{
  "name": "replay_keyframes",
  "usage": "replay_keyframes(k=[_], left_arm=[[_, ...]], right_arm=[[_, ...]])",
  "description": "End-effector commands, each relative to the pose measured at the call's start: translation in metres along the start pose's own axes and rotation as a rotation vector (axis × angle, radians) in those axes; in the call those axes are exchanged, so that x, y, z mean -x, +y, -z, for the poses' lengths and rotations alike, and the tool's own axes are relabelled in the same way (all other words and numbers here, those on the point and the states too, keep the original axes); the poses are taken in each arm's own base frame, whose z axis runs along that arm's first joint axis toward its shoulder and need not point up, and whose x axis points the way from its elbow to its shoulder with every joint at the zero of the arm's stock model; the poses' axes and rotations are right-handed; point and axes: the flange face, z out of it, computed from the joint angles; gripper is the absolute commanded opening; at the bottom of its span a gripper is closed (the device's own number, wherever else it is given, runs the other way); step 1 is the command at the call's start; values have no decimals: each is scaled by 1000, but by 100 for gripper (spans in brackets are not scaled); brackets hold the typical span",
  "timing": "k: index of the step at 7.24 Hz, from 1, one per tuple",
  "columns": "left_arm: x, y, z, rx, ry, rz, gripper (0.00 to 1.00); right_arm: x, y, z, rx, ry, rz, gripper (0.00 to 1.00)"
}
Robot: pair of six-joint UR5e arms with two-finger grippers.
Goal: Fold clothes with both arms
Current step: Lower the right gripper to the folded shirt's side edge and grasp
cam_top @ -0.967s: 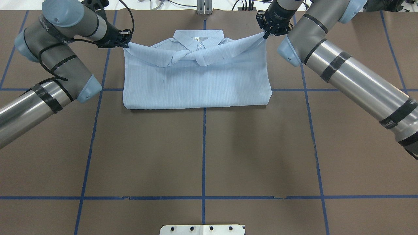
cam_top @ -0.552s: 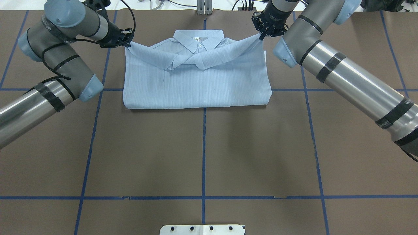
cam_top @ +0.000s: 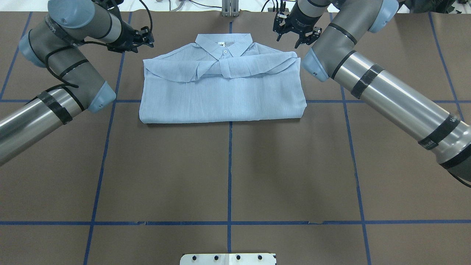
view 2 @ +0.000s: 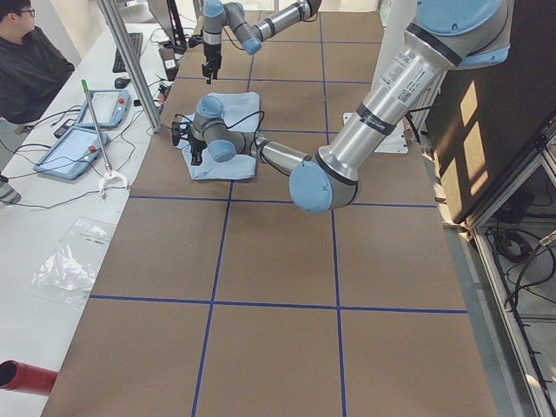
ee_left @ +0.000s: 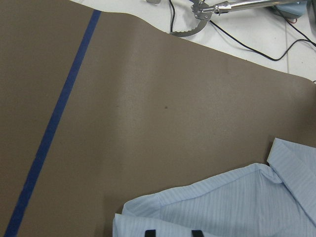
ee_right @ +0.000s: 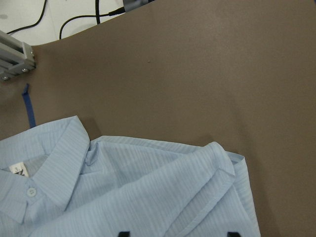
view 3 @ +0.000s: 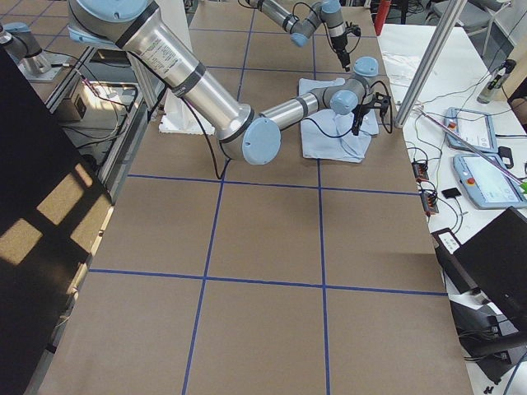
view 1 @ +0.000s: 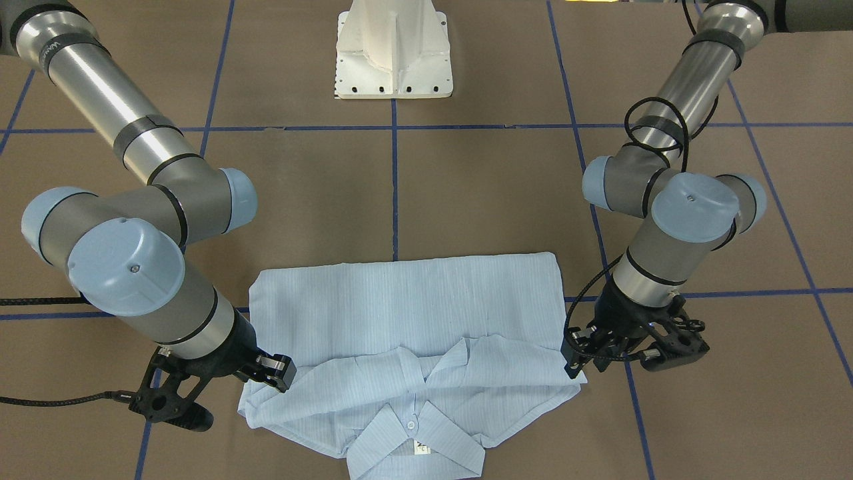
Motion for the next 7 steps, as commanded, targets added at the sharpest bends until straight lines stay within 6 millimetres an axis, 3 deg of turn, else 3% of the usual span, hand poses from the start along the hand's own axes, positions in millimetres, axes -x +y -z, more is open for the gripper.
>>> replay_keyframes(k=[1, 2, 4, 6, 7], left_arm=[[-4, 0, 19, -14, 24, -8, 100], [2, 6, 29, -18, 38, -12, 100], [2, 8, 30, -18, 41, -13, 100], [4, 7, 31, -19, 40, -12, 100], [6, 7, 30, -18, 38, -13, 100]], right_arm=[[-38, 44, -10, 28, -12, 42, 100], [-56, 77, -31, 63, 2, 55, 100], [-91, 125, -62, 122, 42, 74, 100], [-108, 130, -77, 135, 73, 65, 98], [-106, 132, -77, 139, 70, 67, 91]])
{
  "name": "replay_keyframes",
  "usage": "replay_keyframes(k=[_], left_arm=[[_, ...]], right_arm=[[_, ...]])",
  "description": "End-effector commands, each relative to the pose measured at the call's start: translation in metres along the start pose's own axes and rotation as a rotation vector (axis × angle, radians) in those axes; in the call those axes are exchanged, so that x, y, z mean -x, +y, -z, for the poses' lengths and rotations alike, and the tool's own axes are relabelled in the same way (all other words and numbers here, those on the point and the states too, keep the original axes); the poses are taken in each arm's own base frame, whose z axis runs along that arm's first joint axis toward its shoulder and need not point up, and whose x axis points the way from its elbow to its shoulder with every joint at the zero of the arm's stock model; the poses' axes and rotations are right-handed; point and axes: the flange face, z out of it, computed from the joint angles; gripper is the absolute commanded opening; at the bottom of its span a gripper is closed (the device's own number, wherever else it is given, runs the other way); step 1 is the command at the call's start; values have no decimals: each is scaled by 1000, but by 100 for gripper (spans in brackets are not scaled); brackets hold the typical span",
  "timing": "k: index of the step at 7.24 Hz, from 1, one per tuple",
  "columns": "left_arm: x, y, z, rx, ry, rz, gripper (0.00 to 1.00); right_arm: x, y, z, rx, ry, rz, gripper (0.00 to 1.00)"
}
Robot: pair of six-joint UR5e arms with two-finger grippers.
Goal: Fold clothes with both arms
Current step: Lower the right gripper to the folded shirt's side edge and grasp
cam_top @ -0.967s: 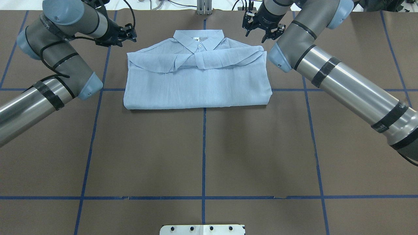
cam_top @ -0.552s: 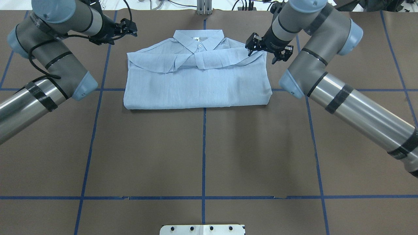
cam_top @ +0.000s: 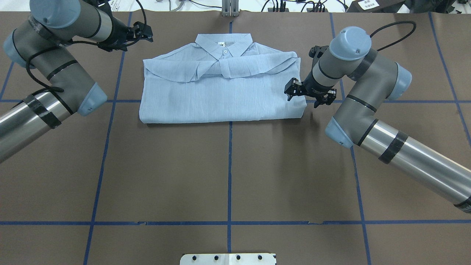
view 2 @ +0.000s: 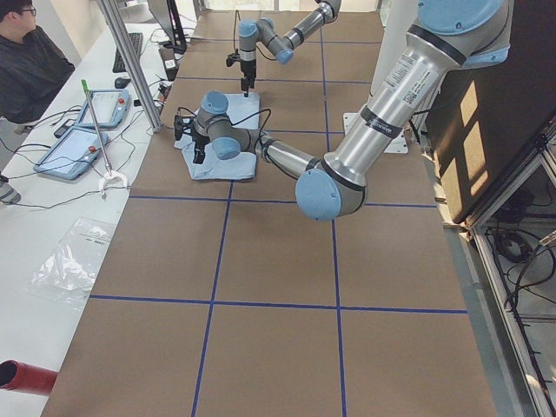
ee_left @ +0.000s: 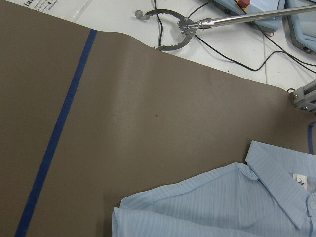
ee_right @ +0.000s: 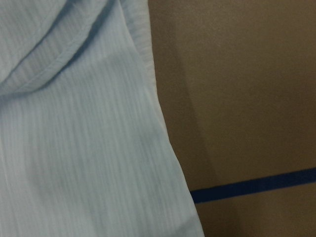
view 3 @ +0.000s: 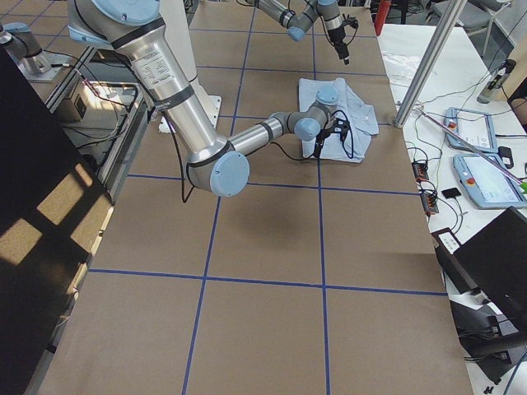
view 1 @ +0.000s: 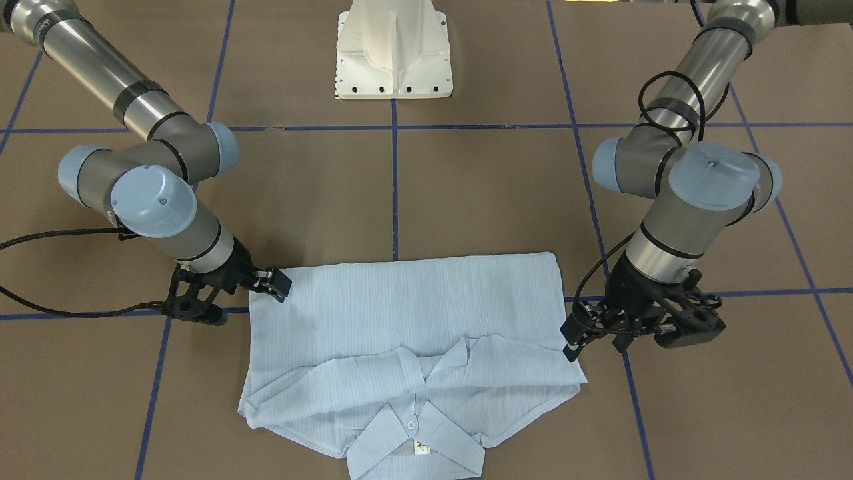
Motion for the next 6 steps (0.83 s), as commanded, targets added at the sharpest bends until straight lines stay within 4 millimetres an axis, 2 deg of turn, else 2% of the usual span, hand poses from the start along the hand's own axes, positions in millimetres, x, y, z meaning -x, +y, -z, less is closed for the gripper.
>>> replay_keyframes(k=[1, 2, 5, 6], left_arm=[[4, 1, 0, 0, -1, -1, 100], [5, 1, -1, 0, -2, 0, 100], [11, 2, -2, -1, -4, 1, 100], [11, 3, -3, 1, -6, 0, 100]], right_arm=[[0, 3, -3, 8, 2, 2, 76], [1, 4, -3, 9, 1, 3, 65], [0, 1, 3, 5, -5, 0, 40], [0, -1, 6, 7, -9, 0, 40]])
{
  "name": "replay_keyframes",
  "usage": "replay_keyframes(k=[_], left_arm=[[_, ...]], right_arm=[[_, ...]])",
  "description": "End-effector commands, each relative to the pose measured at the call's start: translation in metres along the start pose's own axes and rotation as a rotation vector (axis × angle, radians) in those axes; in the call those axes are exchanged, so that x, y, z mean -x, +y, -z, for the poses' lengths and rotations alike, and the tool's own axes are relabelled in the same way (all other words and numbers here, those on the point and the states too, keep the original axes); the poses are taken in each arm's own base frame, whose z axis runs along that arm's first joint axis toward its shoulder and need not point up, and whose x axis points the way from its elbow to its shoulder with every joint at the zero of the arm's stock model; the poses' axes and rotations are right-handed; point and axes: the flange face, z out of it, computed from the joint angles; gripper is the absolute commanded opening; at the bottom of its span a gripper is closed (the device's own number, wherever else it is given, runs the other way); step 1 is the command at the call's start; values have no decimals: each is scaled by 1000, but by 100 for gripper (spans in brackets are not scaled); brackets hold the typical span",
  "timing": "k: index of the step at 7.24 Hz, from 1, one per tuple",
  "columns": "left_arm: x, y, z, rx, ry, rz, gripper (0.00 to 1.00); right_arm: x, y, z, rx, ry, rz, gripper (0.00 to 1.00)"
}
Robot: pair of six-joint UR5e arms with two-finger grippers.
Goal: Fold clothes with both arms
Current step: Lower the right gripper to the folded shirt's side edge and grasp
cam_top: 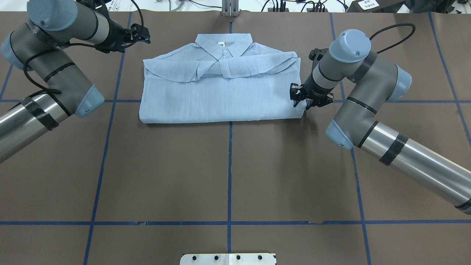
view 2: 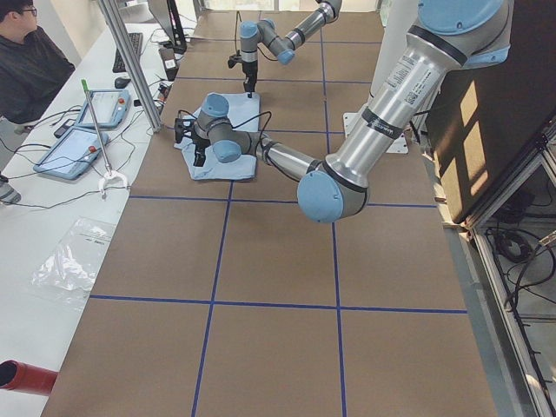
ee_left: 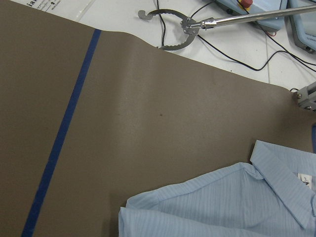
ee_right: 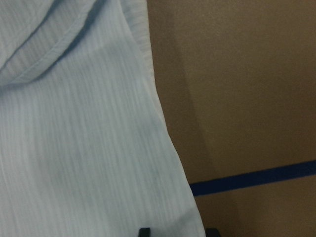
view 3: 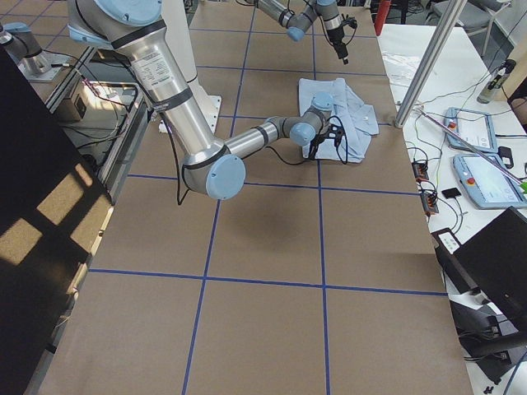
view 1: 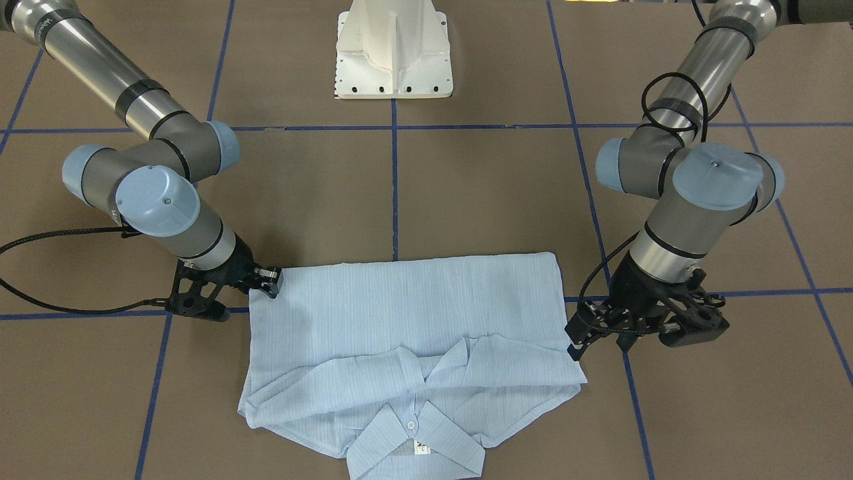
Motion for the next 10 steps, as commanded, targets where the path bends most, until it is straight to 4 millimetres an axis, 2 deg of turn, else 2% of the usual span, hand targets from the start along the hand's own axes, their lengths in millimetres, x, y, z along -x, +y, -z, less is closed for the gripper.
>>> replay_keyframes(k=[1, 4, 6, 7, 8, 9, 10], left_arm=[[1, 0, 0, 0, 0, 0, 100], [1, 0, 0, 0, -2, 1, 100], [1, 1, -1, 2, -2, 0, 100], [1, 1, -1, 2, -2, 0, 100], [1, 1, -1, 1, 0, 0, 100], [0, 1, -1, 2, -2, 0, 100], [-1, 1, 0, 2, -2, 0, 100]], right_arm=[[-1, -4, 6, 9, -9, -5, 40], [-5, -9, 9, 6, -9, -10, 39], [-2, -8, 10, 6, -12, -8, 19], [-2, -8, 11, 5, -15, -7, 3], [-3, -9, 12, 6, -15, -11, 0], [-8, -4, 23, -2, -29, -4, 0], [-25, 13, 37, -6, -49, 14, 0]])
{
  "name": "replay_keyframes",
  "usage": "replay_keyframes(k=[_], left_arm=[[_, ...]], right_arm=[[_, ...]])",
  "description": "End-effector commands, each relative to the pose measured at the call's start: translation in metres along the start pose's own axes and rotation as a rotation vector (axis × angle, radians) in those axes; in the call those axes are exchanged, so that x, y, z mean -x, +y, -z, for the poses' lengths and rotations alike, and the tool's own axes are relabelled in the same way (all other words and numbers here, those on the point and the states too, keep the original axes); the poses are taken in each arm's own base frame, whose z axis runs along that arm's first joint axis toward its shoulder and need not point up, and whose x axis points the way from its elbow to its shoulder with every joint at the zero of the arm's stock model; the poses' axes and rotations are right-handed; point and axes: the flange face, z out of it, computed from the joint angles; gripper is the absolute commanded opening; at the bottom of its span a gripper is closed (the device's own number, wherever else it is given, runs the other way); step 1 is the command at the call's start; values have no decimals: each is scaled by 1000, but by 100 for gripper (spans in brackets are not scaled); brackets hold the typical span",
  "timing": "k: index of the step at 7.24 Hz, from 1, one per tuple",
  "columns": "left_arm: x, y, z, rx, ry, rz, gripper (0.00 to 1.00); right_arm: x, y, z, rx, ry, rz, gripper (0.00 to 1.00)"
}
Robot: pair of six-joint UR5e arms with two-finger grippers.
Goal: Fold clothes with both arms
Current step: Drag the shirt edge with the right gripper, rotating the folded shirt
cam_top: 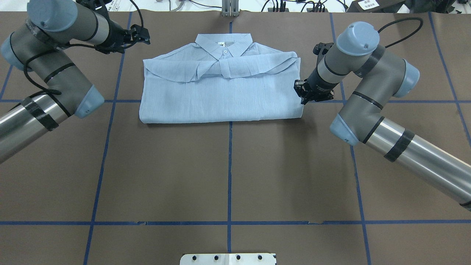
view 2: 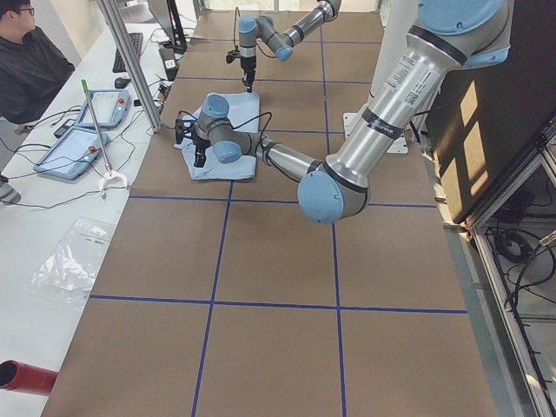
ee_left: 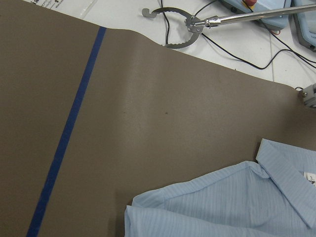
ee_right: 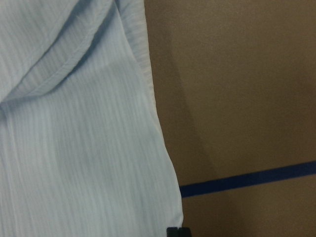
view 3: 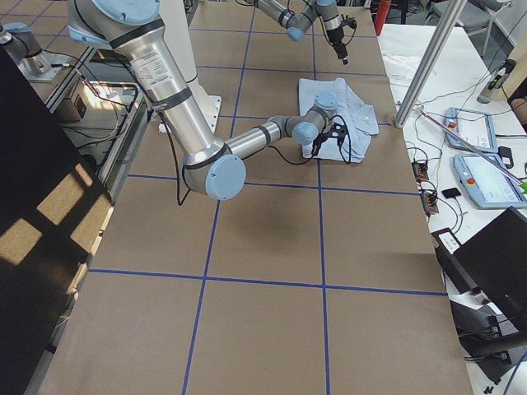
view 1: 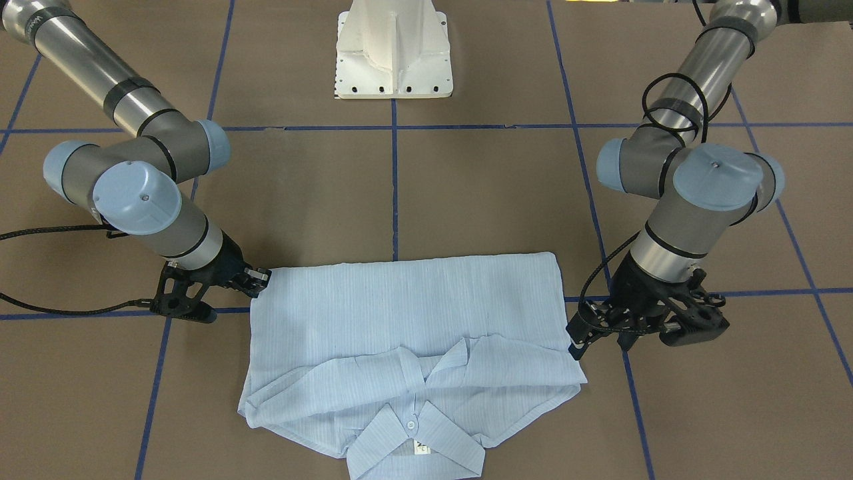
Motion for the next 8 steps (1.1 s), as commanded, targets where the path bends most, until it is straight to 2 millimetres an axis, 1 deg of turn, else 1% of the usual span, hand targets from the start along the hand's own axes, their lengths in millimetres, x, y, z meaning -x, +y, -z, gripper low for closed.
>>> replay_keyframes(k=[1, 2, 3, 4, 5, 6, 7, 8], left_arm=[[-2, 0, 1, -1, 3, -1, 100], [-2, 0, 1, 0, 1, 1, 100], [-1, 0, 0, 0, 0, 2, 100], [-2, 0, 1, -1, 3, 1, 100], [-2, 0, 1, -1, 4, 5, 100], [-3, 1, 1, 0, 5, 5, 100], [-3, 1, 1, 0, 5, 5, 100], [-2, 1, 0, 0, 4, 4, 100]], right_arm=[[-35, 37, 35, -9, -43, 35, 0], [-50, 55, 50, 28, -69, 42, 0], [-66, 68, 58, 33, -72, 42, 0], [-90, 90, 68, 41, -70, 46, 0], [-120, 124, 83, 59, -64, 56, 0], [-145, 168, 98, 95, -54, 79, 0], [-156, 220, 108, 165, -47, 130, 0], [-145, 273, 105, 268, -53, 210, 0]])
